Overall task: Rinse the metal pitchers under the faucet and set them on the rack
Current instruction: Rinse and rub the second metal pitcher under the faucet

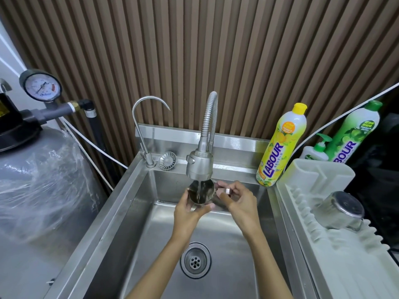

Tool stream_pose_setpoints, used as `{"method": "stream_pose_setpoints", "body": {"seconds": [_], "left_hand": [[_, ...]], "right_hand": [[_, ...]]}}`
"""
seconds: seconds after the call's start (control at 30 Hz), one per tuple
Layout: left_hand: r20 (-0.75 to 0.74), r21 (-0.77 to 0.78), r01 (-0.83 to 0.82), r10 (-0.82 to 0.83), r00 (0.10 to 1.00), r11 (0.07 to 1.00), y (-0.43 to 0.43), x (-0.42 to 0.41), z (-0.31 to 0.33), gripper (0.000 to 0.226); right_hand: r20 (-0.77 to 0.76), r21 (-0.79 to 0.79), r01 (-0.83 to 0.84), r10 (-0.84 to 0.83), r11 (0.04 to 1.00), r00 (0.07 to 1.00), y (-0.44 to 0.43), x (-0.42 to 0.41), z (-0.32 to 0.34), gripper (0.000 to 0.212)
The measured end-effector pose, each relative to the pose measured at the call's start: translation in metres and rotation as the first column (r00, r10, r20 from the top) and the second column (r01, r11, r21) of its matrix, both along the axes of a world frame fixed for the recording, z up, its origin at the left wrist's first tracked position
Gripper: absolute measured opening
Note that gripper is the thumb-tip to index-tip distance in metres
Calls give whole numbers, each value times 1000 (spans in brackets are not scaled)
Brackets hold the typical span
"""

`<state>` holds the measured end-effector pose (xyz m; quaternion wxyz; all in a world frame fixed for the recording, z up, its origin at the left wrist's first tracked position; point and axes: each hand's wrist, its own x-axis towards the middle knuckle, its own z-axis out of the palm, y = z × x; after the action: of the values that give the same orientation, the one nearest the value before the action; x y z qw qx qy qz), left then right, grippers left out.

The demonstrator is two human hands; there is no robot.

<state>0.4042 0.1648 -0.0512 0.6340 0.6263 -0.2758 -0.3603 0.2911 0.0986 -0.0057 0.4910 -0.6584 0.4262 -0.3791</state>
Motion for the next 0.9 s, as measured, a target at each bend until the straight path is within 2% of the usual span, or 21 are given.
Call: {"method": "stream_pose_setpoints", "body": {"seconds": [0.13,0.2,0.27,0.33,0.4,0.47,0.57,0.63,0.7,0.77,0.83,0.9], "left_hand": [[19,-116,-67,69,997,991,-7,4,9,77],[184,-139,-100,125,975,985,-6,8,15,79],[399,-126,-102,145,905,987,-1,8,22,76],[547,-67,-151,163,821,986,4,8,26,81],[624,0,-263,206,754,965,9,8,28,88],[599,74,-298,197,776,952,13,6,28,88],[439,165,-230,137,888,959,17,2,23,75],[265,144,-129,87,960,981,16,-1,18,67],[94,80,-37,30,995,996,11,-4,15,52],[-15,-28,3,-4,1000,1000,5,-5,20,41],[-34,-122,31,-36,999,992,-1,-1,24,49],[27,-171,22,-18,999,985,-4,7,29,61]], "right_hand": [[256,79,-69,47,994,966,3,3,-8,22],[368,189,-131,54,973,928,2,5,-17,19],[503,327,-228,35,917,863,3,8,-27,14],[506,396,-261,29,881,862,5,10,-31,10],[384,413,-220,50,884,922,8,10,-27,16],[222,401,-144,56,905,973,6,8,-17,19],[-47,301,9,5,954,999,0,4,4,22],[-255,93,96,-69,991,965,1,2,16,23],[-339,-100,114,-141,988,930,3,2,23,23],[-228,-144,111,-142,983,963,4,2,22,21],[-17,-65,102,-103,993,994,5,1,16,23],[183,66,53,-65,996,981,5,3,7,25]]}}
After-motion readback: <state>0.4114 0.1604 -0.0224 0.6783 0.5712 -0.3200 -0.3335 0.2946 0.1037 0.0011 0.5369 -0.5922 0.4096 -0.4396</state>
